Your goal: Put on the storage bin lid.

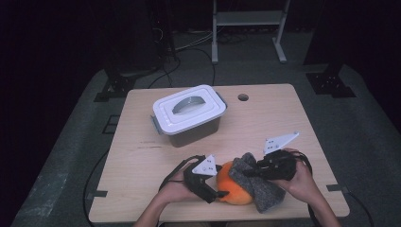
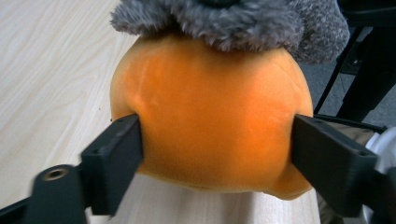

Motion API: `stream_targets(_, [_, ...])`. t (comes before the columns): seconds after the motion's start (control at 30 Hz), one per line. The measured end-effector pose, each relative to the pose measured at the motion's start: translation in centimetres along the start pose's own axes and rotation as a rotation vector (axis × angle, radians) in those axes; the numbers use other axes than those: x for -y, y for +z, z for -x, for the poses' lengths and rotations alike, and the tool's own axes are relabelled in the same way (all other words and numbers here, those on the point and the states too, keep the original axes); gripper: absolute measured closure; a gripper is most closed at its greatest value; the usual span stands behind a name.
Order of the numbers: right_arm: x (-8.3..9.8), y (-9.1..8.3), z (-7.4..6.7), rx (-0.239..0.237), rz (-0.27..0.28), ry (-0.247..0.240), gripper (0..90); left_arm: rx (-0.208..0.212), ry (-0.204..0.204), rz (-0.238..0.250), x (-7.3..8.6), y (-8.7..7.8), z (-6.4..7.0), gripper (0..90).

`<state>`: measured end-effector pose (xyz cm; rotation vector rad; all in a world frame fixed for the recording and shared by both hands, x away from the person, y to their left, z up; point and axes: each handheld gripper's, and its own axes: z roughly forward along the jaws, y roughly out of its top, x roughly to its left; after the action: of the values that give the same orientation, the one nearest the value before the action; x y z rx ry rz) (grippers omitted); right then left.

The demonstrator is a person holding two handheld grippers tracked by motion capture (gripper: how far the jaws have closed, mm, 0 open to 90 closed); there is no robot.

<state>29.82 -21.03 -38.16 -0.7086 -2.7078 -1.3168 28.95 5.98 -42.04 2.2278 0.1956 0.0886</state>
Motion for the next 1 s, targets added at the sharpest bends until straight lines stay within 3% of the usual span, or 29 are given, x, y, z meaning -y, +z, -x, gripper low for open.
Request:
stream_targets(0.17, [1.1,-0.3,1.2,-0.034,0.005,0.042,76.1,0.025,-0.064,0.0,0.2,0.7,-0.4,2.3])
stream_targets(0.3, [1.2,0.3,1.3,-0.049,-0.001,0.05,76.2,0.017,-0.06,-0.032,0.3,1.5,-0.3,1.6])
stream_targets(0.43, [1.0,0.6,1.0,-0.044,-0.003,0.05,76.3,-0.016,-0.017,0.004,0.2,0.7,0.1,27.0])
stream_targets(0.5, [0.9,0.3,1.0,-0.037,0.016,0.054,76.3,-0.019,-0.006,0.022,-0.3,0.1,0.2,35.0])
stream_targets(0.67, [0.6,-0.3,0.7,-0.033,0.087,0.052,76.8,-0.044,0.02,0.055,-1.1,-1.8,0.0,36.3])
stream_targets(0.73, [0.6,0.1,0.9,-0.053,0.1,0.066,76.9,-0.047,0.015,0.064,-1.2,-2.5,-0.1,36.3])
stream_targets(0.8, [0.8,0.6,1.3,-0.077,0.096,0.083,76.9,-0.051,0.017,0.045,-1.0,-2.2,-0.1,35.8])
stream_targets(0.9, [0.5,0.4,1.1,-0.055,0.081,0.072,77.2,-0.05,0.023,0.048,-1.1,-2.2,0.0,34.0])
stream_targets(1.0, [-0.5,-0.7,0.1,-0.065,0.119,0.043,77.3,-0.053,0.058,0.052,-1.7,-1.8,0.7,32.3])
